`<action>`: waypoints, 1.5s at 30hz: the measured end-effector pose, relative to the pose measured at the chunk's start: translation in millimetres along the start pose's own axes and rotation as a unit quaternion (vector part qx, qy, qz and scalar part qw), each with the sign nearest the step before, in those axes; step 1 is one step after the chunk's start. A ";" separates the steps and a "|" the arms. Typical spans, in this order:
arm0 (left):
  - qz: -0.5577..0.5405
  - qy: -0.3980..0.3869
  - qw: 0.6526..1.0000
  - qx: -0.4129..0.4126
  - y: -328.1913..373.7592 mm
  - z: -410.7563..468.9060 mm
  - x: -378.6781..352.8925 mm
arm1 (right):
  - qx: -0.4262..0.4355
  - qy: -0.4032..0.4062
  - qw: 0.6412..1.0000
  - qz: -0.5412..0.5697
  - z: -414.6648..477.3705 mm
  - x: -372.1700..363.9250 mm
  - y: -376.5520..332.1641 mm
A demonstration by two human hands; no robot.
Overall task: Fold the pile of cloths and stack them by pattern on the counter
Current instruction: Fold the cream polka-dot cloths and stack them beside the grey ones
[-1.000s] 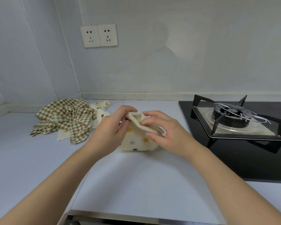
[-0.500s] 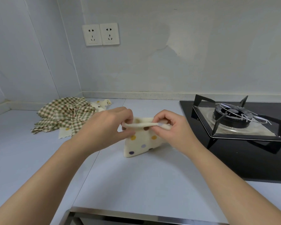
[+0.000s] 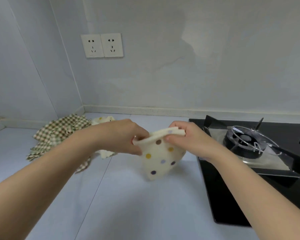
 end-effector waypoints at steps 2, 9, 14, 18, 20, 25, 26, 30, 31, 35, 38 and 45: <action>-0.082 -0.063 0.994 -0.032 7.1 11.7 22.5 | 0.008 0.028 0.999 0.017 6.6 17.8 -20.5; -0.167 -0.243 0.954 -0.060 25.4 30.0 124.1 | -0.010 0.074 0.996 0.054 7.0 88.4 -83.5; -0.274 -0.296 0.907 -0.119 61.4 38.7 178.5 | -0.015 0.099 0.991 0.094 -4.3 131.4 -113.2; -0.178 -0.342 0.921 -0.056 89.6 59.3 203.9 | 0.003 0.108 0.988 0.109 -22.0 166.9 -127.8; -0.170 -0.347 0.921 -0.055 115.6 68.7 216.6 | 0.007 0.123 0.986 0.114 -35.5 190.0 -128.9; -0.263 -0.361 0.882 -0.150 206.0 90.5 234.2 | -0.005 0.142 0.987 0.070 -94.2 263.4 -112.2; -0.288 -0.351 0.877 -0.155 216.1 93.7 234.2 | -0.009 0.144 0.987 0.067 -102.6 272.8 -107.9; -0.489 -0.215 0.838 -0.108 260.8 119.2 219.8 | -0.044 0.188 0.977 0.094 -143.1 326.4 -87.3; -0.542 -0.163 0.820 -0.087 270.0 125.7 213.3 | -0.052 0.206 0.971 0.106 -149.2 336.0 -82.6; -0.735 0.073 0.670 0.074 311.7 165.6 188.3 | -0.084 0.284 0.944 0.147 -161.6 369.7 -61.5; -0.757 0.050 0.637 0.137 339.9 191.0 168.9 | -0.105 0.317 0.928 0.166 -158.6 380.9 -44.9; -0.595 0.197 0.748 0.221 356.9 257.9 159.9 | -0.239 0.244 0.908 0.243 -139.5 408.1 -7.4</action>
Point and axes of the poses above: each hand's wrist, its own z-axis towards the middle knuckle, its own x-axis out of the back of the hand, y = z × x, the point moved 2 cm from there along z, towards the middle knuckle, and after that the axes turned 6 degrees about z, right-handed, at the moved point
